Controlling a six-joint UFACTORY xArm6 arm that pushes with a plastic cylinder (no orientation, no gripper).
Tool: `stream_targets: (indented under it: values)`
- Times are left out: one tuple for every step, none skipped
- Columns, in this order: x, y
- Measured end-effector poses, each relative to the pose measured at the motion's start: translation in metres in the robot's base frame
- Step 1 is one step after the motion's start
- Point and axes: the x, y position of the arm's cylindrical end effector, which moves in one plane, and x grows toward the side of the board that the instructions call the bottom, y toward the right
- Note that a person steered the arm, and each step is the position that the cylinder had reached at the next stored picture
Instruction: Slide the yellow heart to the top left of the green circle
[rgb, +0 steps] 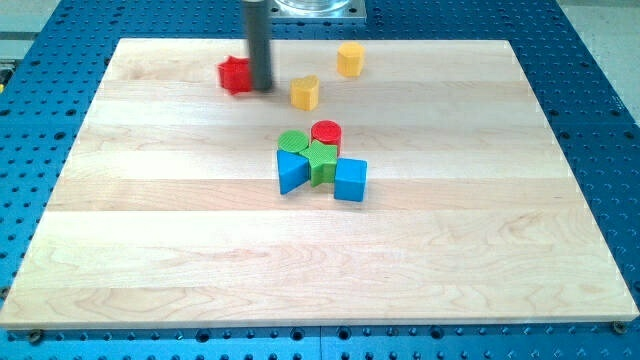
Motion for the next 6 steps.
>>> stream_targets:
  values:
    - [-0.008,-0.026]
    - [-0.017,-0.016]
    - [0.0,0.075]
    - [0.015,0.135]
    - [0.055,0.116]
    - [0.079,0.153]
